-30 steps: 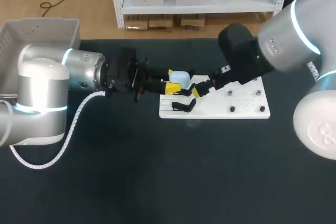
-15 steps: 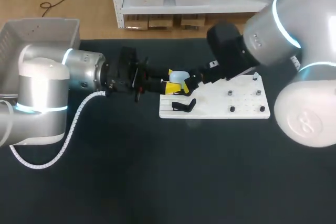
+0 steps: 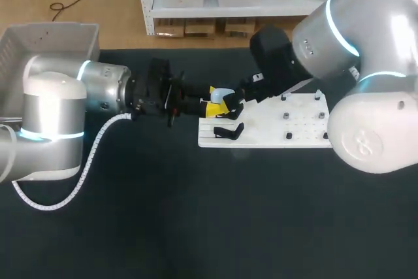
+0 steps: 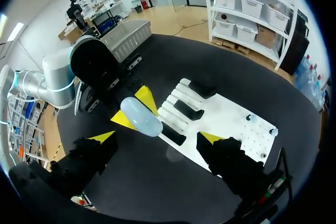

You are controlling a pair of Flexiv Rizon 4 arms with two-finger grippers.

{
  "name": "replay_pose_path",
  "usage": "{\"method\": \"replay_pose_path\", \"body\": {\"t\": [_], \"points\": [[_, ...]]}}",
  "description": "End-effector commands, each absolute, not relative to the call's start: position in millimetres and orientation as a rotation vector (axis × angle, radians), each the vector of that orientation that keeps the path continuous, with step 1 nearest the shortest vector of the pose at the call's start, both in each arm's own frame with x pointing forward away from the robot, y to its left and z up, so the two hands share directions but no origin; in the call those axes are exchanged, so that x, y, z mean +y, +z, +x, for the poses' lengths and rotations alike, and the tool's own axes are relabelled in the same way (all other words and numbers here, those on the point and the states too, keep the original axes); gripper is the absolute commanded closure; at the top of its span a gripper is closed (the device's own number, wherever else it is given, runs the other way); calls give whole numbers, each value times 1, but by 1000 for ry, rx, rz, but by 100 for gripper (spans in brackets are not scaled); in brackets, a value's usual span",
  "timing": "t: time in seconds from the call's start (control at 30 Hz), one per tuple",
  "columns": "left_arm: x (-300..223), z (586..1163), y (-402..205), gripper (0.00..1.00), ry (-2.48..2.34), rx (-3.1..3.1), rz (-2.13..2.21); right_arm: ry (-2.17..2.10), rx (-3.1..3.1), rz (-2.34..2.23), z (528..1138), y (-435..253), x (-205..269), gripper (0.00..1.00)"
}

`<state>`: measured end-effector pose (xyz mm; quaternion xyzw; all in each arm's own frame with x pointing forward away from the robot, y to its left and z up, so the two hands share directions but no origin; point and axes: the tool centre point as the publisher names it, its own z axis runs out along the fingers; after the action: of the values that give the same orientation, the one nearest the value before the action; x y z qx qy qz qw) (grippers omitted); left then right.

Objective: Pick up each earbud case from the left stands, insert the matching earbuds, close the lid, and place the case in the box.

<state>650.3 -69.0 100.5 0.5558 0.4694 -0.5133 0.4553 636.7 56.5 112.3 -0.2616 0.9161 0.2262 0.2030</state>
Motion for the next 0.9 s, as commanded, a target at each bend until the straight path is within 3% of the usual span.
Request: {"method": "replay_pose_path", "body": {"t": [0.03, 0.9], "points": [[-69, 651, 100, 100, -1268, 1158, 1373, 634, 2565, -726, 641, 110, 57, 0], [-69, 651, 100, 100, -1268, 1158, 1373, 627, 2559, -662, 658, 113, 52, 0]]}}
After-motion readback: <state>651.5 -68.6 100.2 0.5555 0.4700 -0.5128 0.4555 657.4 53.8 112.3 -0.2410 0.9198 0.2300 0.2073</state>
